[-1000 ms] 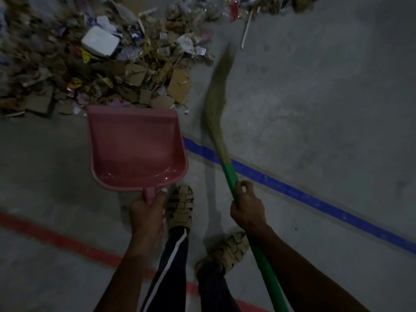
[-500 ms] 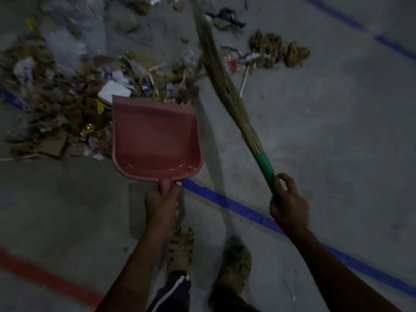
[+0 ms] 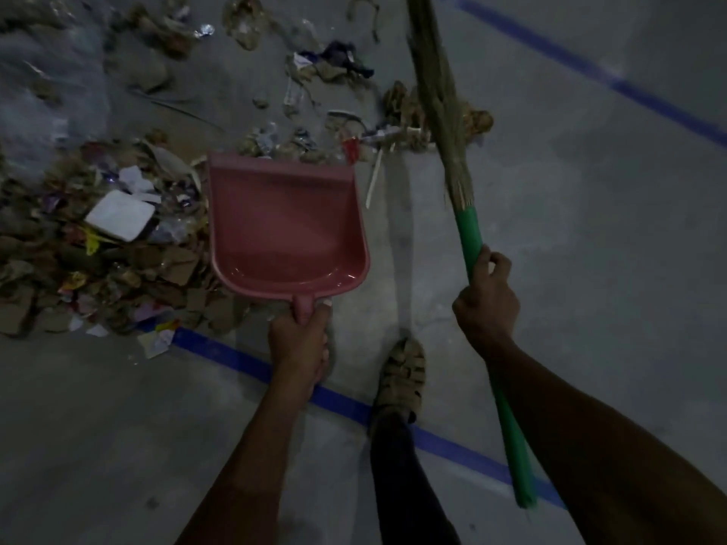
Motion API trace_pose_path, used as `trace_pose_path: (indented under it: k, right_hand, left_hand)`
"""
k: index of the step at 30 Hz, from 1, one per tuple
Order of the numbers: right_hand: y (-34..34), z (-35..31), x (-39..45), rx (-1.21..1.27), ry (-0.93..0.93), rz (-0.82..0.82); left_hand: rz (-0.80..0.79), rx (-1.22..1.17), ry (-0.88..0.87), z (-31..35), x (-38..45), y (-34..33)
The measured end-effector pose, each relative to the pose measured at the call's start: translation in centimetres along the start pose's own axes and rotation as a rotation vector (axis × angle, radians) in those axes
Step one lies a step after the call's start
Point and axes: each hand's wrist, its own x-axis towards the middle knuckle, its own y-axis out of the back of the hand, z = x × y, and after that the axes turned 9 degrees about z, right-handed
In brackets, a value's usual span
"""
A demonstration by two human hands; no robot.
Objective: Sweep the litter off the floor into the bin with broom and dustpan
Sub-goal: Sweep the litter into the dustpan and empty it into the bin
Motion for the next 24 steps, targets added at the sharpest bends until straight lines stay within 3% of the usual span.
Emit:
trace_pose_path:
  k: [8, 15, 24]
  right_hand:
    - [0.5, 6.9, 11.5, -0.004, -0.111, -0.009]
    - [-1.1, 10.5, 18.5, -0.003, -0.165, -0.158]
    - [-3.6, 7.9, 17.3, 0.005, 0.270, -0.308]
  left_hand:
    - [-0.039, 0.016, 0.039, 2.2, -1.0, -11.1]
    - [-0.040, 0.086, 0.059, 2.7, 0.3, -15.8]
    - [0.056, 0.066, 0.074, 2.6, 2.3, -14.5]
